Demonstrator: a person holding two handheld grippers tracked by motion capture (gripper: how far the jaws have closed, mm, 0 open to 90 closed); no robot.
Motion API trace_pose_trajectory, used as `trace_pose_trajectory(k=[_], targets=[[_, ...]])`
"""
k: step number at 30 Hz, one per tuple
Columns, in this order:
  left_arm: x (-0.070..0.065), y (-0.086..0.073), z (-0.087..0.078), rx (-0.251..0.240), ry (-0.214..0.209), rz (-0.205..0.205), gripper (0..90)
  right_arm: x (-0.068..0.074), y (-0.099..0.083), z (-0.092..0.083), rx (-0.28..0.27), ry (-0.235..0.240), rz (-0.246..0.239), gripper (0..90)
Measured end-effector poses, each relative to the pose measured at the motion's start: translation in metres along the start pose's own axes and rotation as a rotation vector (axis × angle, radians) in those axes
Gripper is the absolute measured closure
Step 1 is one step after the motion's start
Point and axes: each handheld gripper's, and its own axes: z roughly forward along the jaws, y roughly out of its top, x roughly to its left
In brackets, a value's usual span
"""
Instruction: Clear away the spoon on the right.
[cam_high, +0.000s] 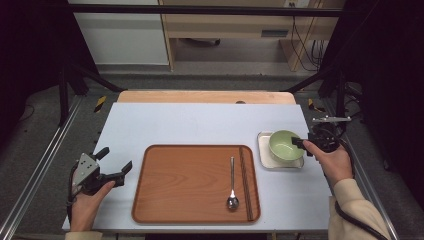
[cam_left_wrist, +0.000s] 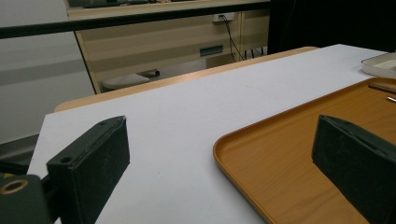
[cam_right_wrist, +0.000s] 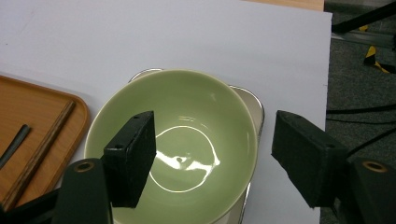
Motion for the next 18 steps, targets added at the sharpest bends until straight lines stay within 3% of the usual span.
trace_pose_trajectory(k=[18], targets=[[0.001, 0.000, -0.001, -0.004, 0.002, -0.003, 4.0, -0.015, -0.009, 0.015, 0.081, -0.017, 0.055, 47.2]])
